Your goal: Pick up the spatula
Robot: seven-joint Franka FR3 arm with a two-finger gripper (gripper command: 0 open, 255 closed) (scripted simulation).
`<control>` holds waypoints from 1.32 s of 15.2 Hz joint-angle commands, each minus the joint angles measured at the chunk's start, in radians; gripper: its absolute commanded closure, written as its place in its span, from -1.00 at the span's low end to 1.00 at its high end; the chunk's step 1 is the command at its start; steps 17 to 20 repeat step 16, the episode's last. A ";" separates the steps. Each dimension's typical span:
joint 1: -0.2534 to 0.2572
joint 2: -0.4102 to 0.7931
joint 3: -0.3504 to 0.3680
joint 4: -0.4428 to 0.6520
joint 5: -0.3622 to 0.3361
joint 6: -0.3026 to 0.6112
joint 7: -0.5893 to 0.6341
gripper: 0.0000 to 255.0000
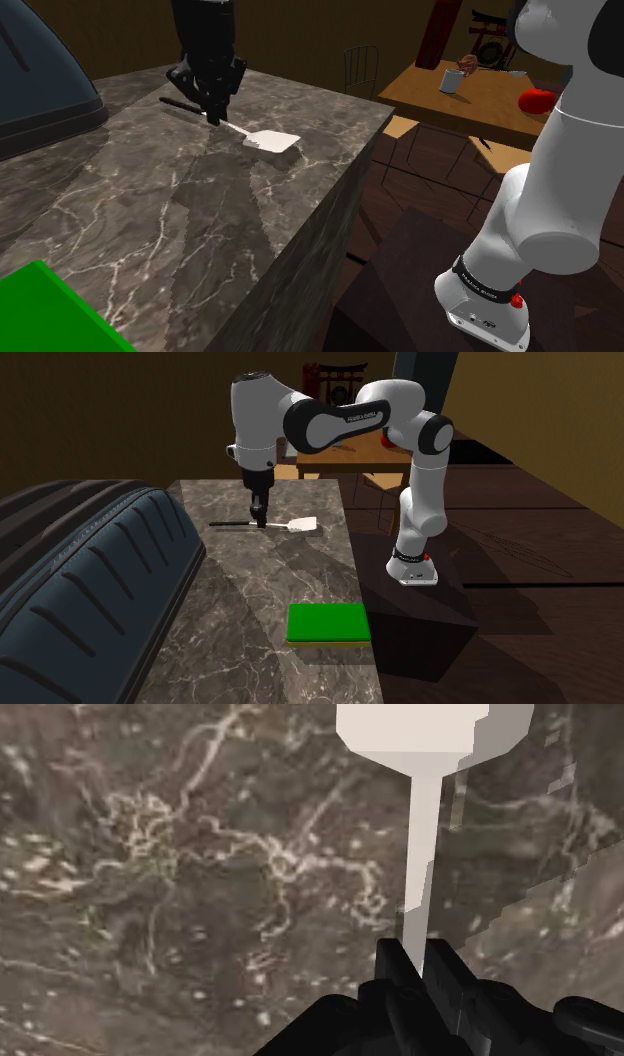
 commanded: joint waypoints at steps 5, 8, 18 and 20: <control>0.010 0.028 0.004 0.111 -0.012 -0.086 0.004 1.00; 0.017 0.049 0.006 0.181 -0.021 -0.136 0.007 1.00; 0.043 0.110 0.011 0.350 -0.050 -0.249 0.015 1.00; 0.043 0.110 0.011 0.350 -0.050 -0.249 0.015 1.00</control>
